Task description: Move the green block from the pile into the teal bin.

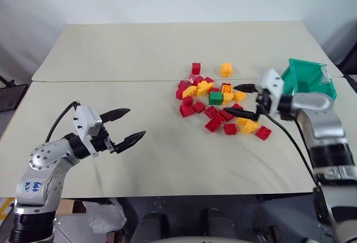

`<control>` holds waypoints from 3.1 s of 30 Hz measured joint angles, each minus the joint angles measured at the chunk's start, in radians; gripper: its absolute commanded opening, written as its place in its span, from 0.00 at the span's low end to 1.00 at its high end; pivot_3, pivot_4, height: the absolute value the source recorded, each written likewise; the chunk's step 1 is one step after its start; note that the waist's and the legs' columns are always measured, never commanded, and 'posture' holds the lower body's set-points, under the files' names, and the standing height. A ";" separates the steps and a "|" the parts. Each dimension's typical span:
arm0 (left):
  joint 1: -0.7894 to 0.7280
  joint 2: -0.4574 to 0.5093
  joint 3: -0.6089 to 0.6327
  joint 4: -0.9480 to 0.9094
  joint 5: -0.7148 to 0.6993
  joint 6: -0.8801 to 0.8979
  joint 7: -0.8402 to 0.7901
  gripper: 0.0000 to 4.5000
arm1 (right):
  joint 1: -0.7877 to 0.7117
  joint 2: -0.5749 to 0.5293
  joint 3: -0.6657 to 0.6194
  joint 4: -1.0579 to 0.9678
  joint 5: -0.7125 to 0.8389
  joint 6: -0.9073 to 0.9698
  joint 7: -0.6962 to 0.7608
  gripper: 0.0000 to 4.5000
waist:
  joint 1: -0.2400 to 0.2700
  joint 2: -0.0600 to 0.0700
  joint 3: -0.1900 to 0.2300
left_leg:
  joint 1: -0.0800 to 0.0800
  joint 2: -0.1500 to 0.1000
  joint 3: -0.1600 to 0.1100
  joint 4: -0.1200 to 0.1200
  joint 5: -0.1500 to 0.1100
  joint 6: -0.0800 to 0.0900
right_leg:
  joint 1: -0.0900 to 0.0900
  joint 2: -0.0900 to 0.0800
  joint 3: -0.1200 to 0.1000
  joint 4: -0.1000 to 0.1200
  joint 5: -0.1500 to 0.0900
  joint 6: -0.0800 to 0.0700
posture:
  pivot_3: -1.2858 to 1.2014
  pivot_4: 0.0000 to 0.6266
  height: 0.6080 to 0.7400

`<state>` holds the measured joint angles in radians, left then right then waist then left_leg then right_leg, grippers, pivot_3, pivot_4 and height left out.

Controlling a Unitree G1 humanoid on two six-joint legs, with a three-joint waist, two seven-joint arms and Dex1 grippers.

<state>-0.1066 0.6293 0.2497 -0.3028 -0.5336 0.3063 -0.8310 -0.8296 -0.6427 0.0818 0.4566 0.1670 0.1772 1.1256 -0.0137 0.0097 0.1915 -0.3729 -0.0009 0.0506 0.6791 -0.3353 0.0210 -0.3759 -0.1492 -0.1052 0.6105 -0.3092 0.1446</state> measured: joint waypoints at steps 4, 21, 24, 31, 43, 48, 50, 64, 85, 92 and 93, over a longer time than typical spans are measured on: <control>0.000 -0.002 -0.006 -0.002 0.000 0.000 0.002 1.00 | -0.147 0.064 0.108 0.193 -0.113 -0.036 -0.011 0.99 | 0.003 0.000 0.000 | -0.002 -0.001 -0.003 0.000 0.000 0.000 | -0.001 0.000 -0.002 0.000 0.000 0.000 | 0.52 0.24 1.00; 0.046 -0.016 -0.003 -0.046 0.000 0.001 0.033 1.00 | -0.420 0.163 0.170 0.732 -0.296 -0.220 -0.068 0.95 | -0.015 0.000 0.000 | -0.003 -0.001 -0.005 0.001 0.000 0.000 | 0.000 0.000 -0.004 0.000 0.000 0.000 | 0.52 0.24 1.00; 0.044 -0.016 -0.003 -0.046 0.000 0.003 0.033 1.00 | -0.422 0.168 0.166 0.740 -0.305 -0.222 -0.068 0.77 | -0.016 0.000 0.000 | -0.003 -0.001 -0.005 0.001 0.000 0.000 | 0.000 0.000 -0.004 0.001 0.000 0.000 | 0.52 0.24 1.00; 0.034 -0.016 -0.003 -0.044 0.000 0.010 0.031 1.00 | -0.426 0.179 0.158 0.751 -0.324 -0.218 -0.040 0.33 | -0.018 0.000 0.000 | -0.002 -0.001 -0.005 0.001 0.000 0.000 | 0.001 0.000 -0.003 0.001 0.000 0.000 | 0.52 0.24 1.00; 0.028 -0.020 -0.006 -0.045 0.000 0.012 0.031 1.00 | -0.391 0.151 0.018 0.717 -0.221 -0.213 0.034 0.33 | -0.015 0.001 0.001 | -0.003 -0.001 -0.005 0.001 0.000 0.000 | 0.000 0.000 -0.003 0.000 0.000 0.000 | 0.52 0.24 1.00; -0.018 -0.034 -0.035 -0.043 -0.001 0.012 0.028 1.00 | -0.313 0.013 -0.195 0.491 -0.022 -0.152 0.078 0.33 | 0.000 0.001 0.001 | -0.005 -0.002 -0.008 0.001 0.000 0.000 | 0.000 0.000 -0.005 0.000 0.000 0.000 | 0.52 0.24 1.00; -0.040 -0.041 -0.045 -0.041 -0.003 0.012 0.026 1.00 | -0.251 -0.052 -0.252 0.414 0.018 -0.117 0.052 0.33 | 0.006 0.001 0.001 | -0.005 -0.002 -0.008 0.001 0.000 0.000 | 0.001 0.000 -0.005 -0.001 0.000 0.000 | 0.52 0.24 1.00; -0.276 -0.166 -0.186 0.060 -0.005 0.000 0.012 1.00 | -0.116 -0.249 -0.326 0.654 -0.106 -0.161 -0.501 0.33 | -0.015 0.001 0.001 | -0.002 0.000 0.007 0.001 0.000 0.000 | 0.000 0.001 -0.003 -0.001 0.000 0.000 | 0.52 0.24 1.00; -0.073 -0.006 -0.056 0.079 0.048 -0.040 0.003 1.00 | 0.039 -0.150 -0.392 0.365 0.185 -0.278 0.118 0.99 | -0.009 0.002 0.001 | -0.003 0.001 -0.003 0.000 0.000 0.000 | 0.001 0.001 -0.004 -0.002 0.000 0.001 | 0.52 0.24 1.00; 0.068 0.040 0.028 0.085 0.112 -0.100 0.023 1.00 | 0.497 -0.073 -0.358 -0.208 0.330 -0.107 0.188 0.99 | 0.024 0.002 0.001 | -0.003 -0.001 -0.004 0.001 0.000 0.000 | 0.001 0.000 -0.003 -0.002 0.000 0.001 | 0.52 0.24 1.00; 0.082 0.040 0.040 0.085 0.112 -0.102 0.026 1.00 | 0.543 -0.069 -0.358 -0.252 0.332 -0.107 0.185 0.99 | 0.028 0.002 0.001 | -0.003 -0.001 -0.003 0.001 0.000 0.000 | 0.001 0.000 -0.003 -0.003 0.000 0.001 | 0.52 0.24 1.00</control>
<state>-0.0241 0.6696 0.2898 -0.2178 -0.4214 0.2043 -0.8048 -0.2861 -0.7118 -0.2758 0.2041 0.4990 0.0700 1.3103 0.0147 0.0113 0.1926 -0.3758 -0.0015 0.0476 0.6804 -0.3358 0.0212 -0.3747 -0.1494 -0.1079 0.6076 -0.3088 0.1455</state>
